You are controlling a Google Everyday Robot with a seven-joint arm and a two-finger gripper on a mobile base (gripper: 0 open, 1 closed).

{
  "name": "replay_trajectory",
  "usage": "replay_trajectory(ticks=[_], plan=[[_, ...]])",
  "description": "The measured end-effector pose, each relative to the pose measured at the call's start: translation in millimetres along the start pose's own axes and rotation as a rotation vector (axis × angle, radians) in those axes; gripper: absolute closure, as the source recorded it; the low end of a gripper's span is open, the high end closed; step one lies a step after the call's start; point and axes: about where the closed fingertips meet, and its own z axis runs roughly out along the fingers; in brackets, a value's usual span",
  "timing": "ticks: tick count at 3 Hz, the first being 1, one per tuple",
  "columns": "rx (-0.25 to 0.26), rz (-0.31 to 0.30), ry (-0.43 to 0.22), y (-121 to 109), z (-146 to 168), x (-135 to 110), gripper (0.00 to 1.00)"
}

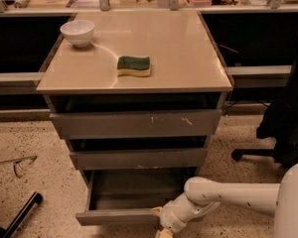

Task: Close bottom drawer

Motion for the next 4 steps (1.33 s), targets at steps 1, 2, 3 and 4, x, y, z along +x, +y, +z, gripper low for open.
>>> replay_trajectory(ticks=[1, 2, 3, 4], plan=[[0.006, 0.017, 0.027, -11.0, 23.1, 16.8, 0.0], [0.024, 0.035, 0.046, -38.7, 65.6, 50.4, 0.0], [0.057, 0.042, 0.029, -59.8, 101.7, 73.4, 0.0], [0.093, 0.02, 0.028, -75.4, 121.1, 78.6, 0.0]])
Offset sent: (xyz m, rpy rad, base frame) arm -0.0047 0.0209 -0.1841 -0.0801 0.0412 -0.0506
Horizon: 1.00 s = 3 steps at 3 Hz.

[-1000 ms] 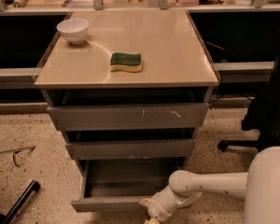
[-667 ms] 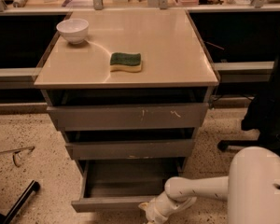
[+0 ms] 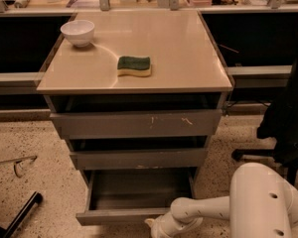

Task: Close bottom drawer

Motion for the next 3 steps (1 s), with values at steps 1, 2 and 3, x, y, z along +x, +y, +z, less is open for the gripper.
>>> replay_trajectory(ticks=[1, 2, 3], plan=[[0.002, 0.001, -0.001, -0.4, 0.9, 0.3, 0.0], [0.013, -0.019, -0.017, -13.5, 1.9, -7.9, 0.0], [0.014, -0.053, -0.054, -41.0, 12.9, -28.7, 0.0]])
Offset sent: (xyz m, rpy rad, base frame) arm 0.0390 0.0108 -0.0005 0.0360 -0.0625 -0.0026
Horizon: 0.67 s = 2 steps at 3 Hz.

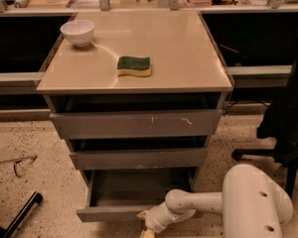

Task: Close bottom drawer

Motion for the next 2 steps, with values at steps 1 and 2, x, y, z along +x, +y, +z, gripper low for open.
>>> replay_trajectory(ticks=[1, 2], plan=[[0.026, -0.031, -0.032, -34.2, 7.7, -23.6, 0.0], [0.01, -0.05, -0.069, -32.6, 9.0, -31.1, 0.0]])
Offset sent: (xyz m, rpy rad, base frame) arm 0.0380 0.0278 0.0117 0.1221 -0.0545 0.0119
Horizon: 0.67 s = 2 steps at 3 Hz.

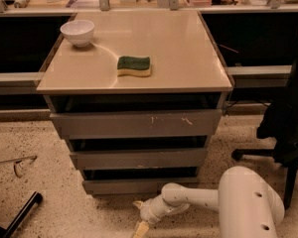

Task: Close bottom drawer

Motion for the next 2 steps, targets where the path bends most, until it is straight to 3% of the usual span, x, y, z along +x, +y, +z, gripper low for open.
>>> replay_trajectory(ticks=[1, 2], plan=[[-0.006, -0.013, 0.0, -4.8, 4.6, -3.5, 0.0], [-0.029, -0.07, -0.032, -29.8, 17.4, -34.5, 0.0]])
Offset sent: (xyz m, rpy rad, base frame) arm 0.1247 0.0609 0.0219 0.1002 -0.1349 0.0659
